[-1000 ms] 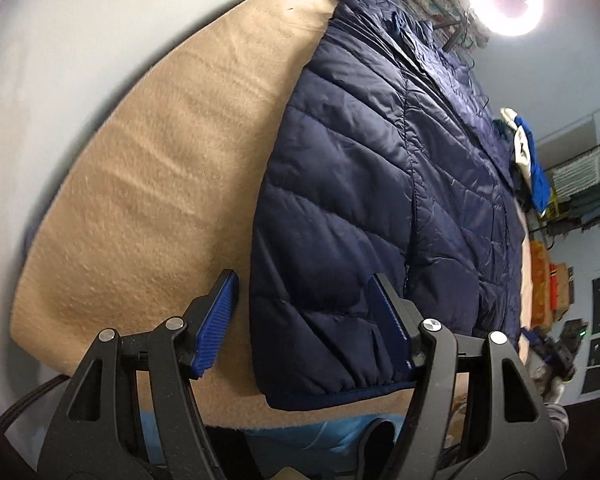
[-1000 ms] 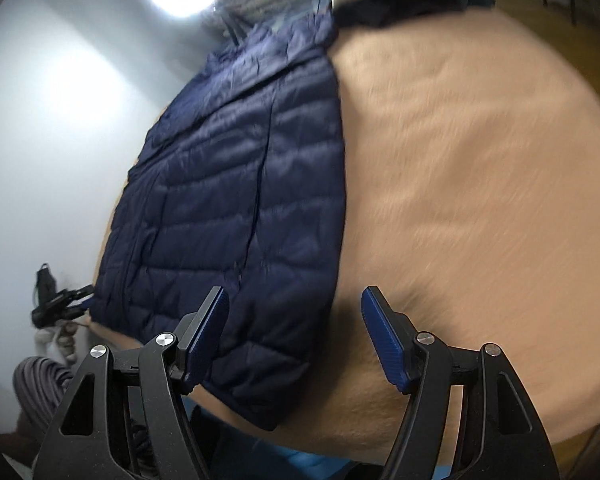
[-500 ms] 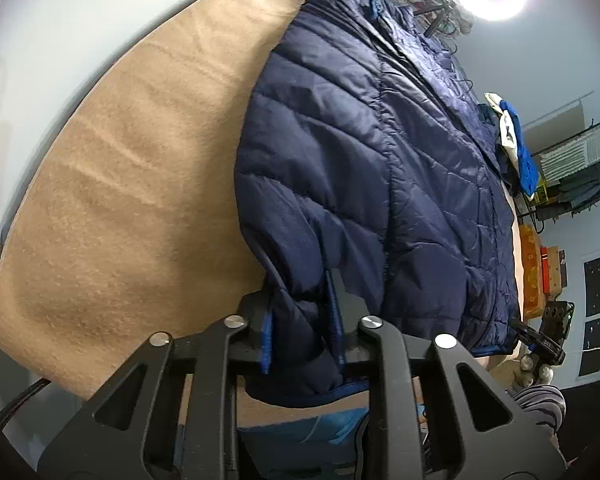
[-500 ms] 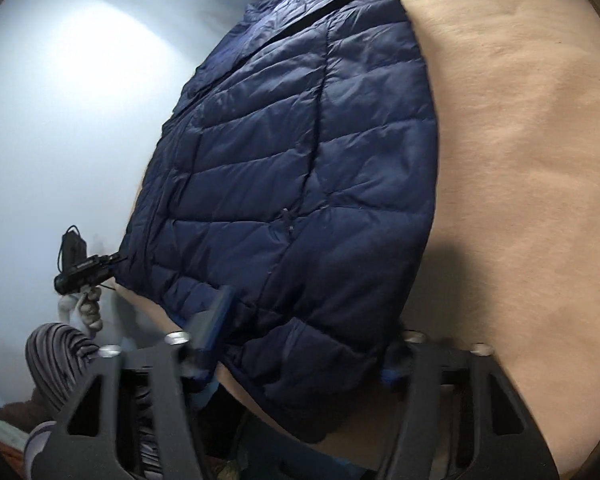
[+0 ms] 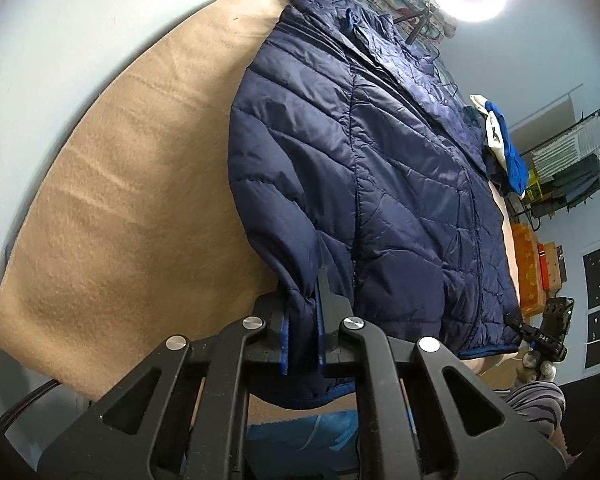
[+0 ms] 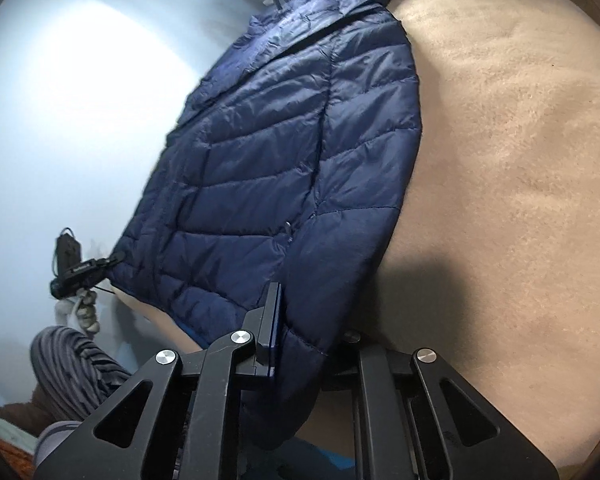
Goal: Fold large clothes
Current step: 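Grasp the hem with the left gripper while the right gripper grasps it too, lifting toward the collar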
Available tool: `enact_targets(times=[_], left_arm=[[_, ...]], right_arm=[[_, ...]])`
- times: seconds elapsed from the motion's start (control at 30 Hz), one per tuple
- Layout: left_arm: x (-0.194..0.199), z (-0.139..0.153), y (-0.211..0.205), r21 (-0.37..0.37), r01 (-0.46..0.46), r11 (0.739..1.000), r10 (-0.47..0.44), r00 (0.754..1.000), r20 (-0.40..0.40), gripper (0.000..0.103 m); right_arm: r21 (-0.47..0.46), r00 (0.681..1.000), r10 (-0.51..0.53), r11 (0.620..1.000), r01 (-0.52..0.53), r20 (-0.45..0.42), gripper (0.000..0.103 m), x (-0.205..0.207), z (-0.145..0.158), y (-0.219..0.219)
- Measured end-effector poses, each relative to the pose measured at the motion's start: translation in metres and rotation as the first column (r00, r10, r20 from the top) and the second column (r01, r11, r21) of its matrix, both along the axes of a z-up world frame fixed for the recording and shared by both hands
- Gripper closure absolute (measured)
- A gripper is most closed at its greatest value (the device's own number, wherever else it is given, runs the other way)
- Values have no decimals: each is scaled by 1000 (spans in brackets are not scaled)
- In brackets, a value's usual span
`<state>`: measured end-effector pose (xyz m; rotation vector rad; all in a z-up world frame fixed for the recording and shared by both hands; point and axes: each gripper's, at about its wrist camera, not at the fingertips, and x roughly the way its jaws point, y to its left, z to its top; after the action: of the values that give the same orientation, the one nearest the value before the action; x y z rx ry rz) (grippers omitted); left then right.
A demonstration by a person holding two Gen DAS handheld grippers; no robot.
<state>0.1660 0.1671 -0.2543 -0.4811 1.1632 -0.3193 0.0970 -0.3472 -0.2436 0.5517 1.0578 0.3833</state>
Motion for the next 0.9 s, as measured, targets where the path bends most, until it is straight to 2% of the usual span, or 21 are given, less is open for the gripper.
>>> enact_targets(times=[0.07, 0.17, 0.27, 0.57, 0.9], left_arm=[[0, -1, 2, -19, -7, 1000, 7, 1000, -2, 96], [1, 7, 5, -52, -14, 999, 15, 1000, 18, 96], [6, 23, 2, -38, -10, 999, 12, 998, 61, 97], [40, 76, -12, -53, -6, 999, 16, 983, 184, 99], [120, 137, -30, -44, -13, 999, 26, 948, 318, 99]], right_arm=[[13, 1000, -9, 1000, 9, -25, 90, 3, -7, 2], [26, 1000, -16, 1000, 16, -11, 92, 3, -6, 0], [35, 999, -30, 999, 30, 16, 96, 5, 2, -4], [-16, 983, -68, 997, 72, 168, 98, 32, 65, -5], [-26, 952, -134, 989, 147, 273, 99, 92, 125, -26]])
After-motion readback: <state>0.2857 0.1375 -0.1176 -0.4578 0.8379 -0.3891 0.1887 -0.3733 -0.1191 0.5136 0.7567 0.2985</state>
